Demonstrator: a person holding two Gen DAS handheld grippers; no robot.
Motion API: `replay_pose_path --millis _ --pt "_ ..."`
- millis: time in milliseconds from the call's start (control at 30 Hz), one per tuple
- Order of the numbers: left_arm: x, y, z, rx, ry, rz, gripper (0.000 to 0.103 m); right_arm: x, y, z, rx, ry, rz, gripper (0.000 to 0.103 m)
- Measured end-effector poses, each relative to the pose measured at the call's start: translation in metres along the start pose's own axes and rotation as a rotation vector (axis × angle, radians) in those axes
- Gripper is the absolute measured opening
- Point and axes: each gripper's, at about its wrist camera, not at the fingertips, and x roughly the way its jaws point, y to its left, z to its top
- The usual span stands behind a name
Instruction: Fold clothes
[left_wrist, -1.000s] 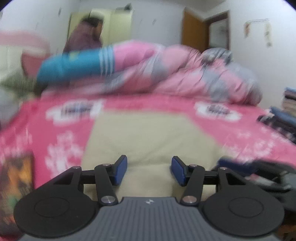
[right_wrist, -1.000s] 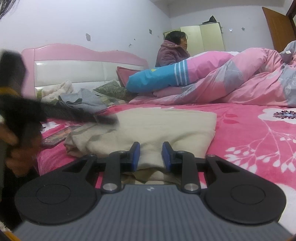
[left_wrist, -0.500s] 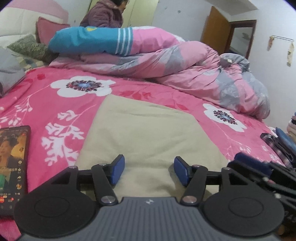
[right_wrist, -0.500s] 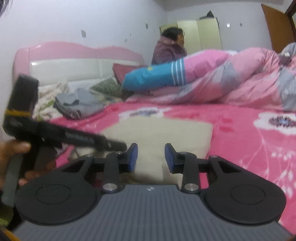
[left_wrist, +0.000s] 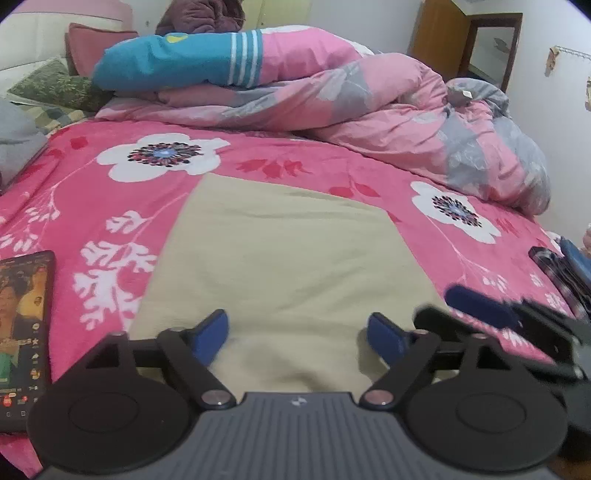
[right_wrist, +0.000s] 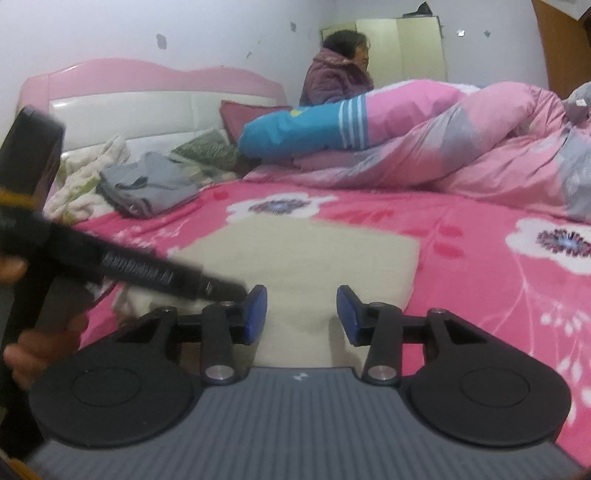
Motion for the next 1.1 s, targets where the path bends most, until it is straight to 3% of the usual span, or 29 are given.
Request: replay_pose_path --millis 33,100,167,467,600,767,967,1100 --pt "0.001 -0.001 0.000 0.002 0.004 0.015 0.081 0.004 -0.003 0.000 0.005 0.008 -0.005 0.041" --pt "0.001 -0.003 0.001 0.005 0.010 0.009 0.090 0.015 -0.011 -0.005 0.040 0.046 0.000 0.041" --pt "0.000 -0.004 0.001 0.006 0.016 -0.005 0.091 0.024 -0.017 -0.015 0.056 0.089 -0.010 0.042" --pt "0.002 -0.013 0.006 0.019 0.053 0.037 0.093 0.025 -0.025 -0.020 0.115 0.074 0.029 0.042" --pt "-0.002 -0.012 0.019 -0.034 0.095 0.036 0.102 0.028 -0.031 -0.019 0.151 0.091 0.051 0.043" --pt "-0.006 -0.013 0.032 -0.042 0.105 0.125 0.103 0.029 -0.033 -0.017 0.165 0.112 0.065 0.043" --pt "0.009 -0.022 0.026 0.035 0.173 0.198 0.103 0.028 -0.035 -0.008 0.155 0.146 0.082 0.044" --pt "0.011 -0.027 0.023 0.072 0.176 0.219 0.103 0.024 -0.047 0.007 0.196 0.160 0.116 0.051"
